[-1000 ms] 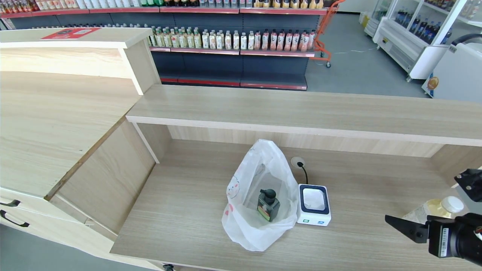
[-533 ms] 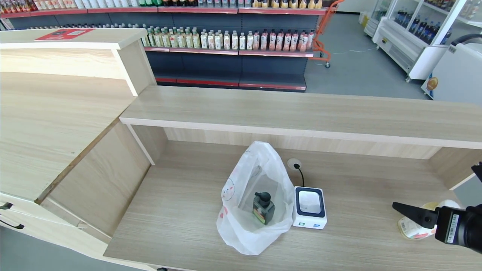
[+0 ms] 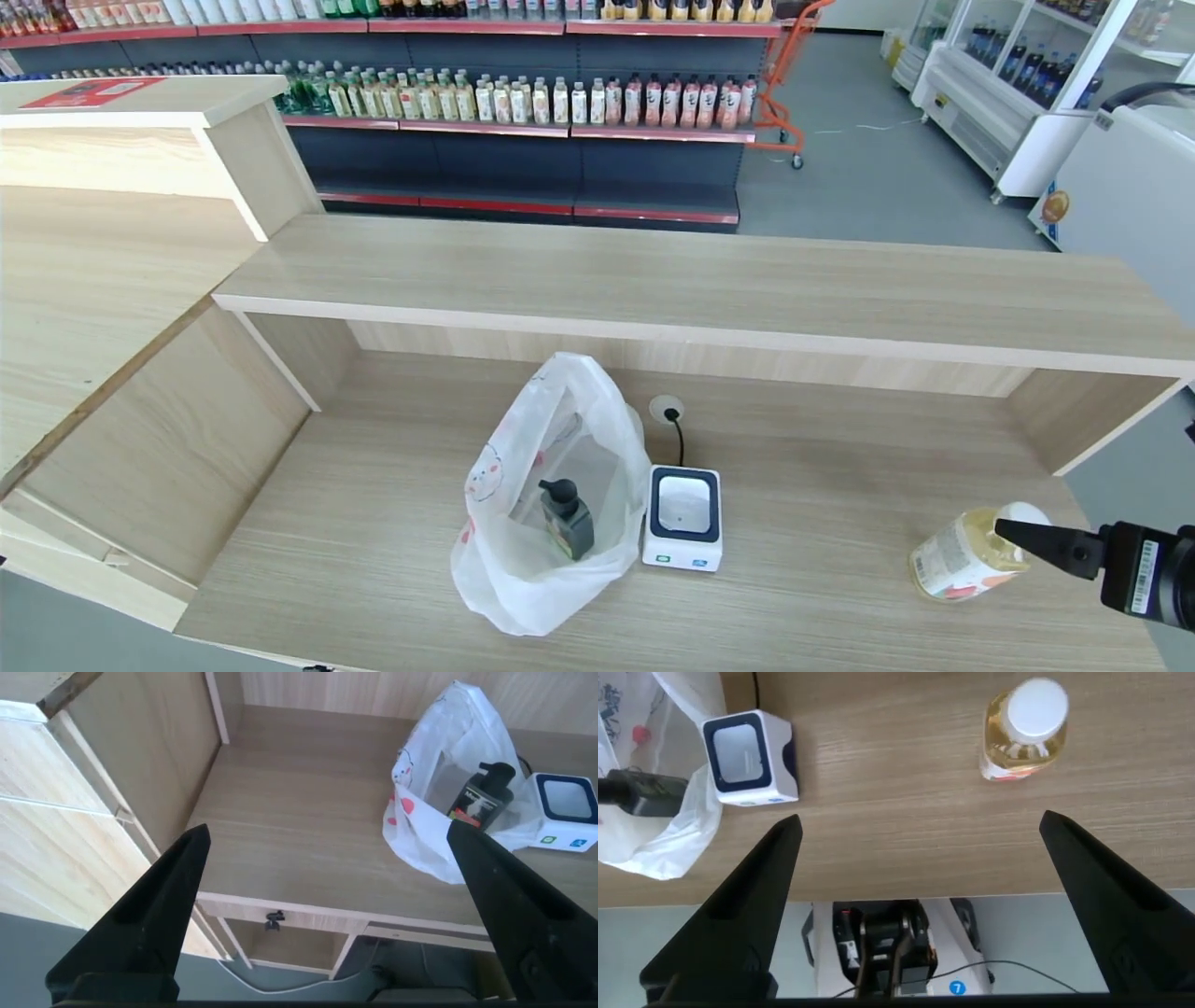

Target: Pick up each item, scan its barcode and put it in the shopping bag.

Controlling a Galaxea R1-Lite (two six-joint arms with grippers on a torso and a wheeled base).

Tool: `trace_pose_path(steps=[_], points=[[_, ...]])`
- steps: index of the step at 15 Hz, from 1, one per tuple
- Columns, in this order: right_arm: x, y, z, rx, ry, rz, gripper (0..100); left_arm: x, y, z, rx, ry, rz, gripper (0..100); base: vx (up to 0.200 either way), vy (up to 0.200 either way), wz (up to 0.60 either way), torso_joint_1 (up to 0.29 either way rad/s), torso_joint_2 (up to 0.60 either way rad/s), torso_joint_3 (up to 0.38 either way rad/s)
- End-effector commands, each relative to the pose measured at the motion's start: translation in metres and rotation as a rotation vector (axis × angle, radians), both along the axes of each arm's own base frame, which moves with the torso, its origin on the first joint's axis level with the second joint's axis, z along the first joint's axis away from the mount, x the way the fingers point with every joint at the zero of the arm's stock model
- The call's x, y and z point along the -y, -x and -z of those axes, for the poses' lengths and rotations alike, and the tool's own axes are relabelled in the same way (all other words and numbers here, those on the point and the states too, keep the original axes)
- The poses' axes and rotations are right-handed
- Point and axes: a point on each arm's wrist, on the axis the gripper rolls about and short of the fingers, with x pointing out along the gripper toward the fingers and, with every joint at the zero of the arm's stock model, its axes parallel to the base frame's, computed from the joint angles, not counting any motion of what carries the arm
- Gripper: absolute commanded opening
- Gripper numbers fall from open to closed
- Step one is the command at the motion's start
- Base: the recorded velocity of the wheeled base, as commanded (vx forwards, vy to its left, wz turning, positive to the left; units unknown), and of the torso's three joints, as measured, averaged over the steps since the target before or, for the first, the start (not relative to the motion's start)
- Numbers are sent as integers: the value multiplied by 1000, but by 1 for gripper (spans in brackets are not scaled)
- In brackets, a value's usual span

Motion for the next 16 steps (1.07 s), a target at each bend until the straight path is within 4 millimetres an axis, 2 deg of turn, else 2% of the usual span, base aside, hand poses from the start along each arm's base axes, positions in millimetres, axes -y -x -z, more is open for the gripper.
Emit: trace_pose_path(steps=[1,7,10,16], points=[[0,3,-2,16,-2,0,100,0,0,0,0,1,-1,100,-200,0,0,12,2,2],[2,5,0,-6,-9,19,100,0,0,0,0,-2,1,100,-200,0,0,8,1,-1],[5,3,-2,-9,-10,47,100,0,0,0,0,-3,1,100,0,0,0,0,0,0],[9,-1,2,-36,-44,102,100,0,0,0,0,-8,1,100,0,-200,0,2,-3,1]])
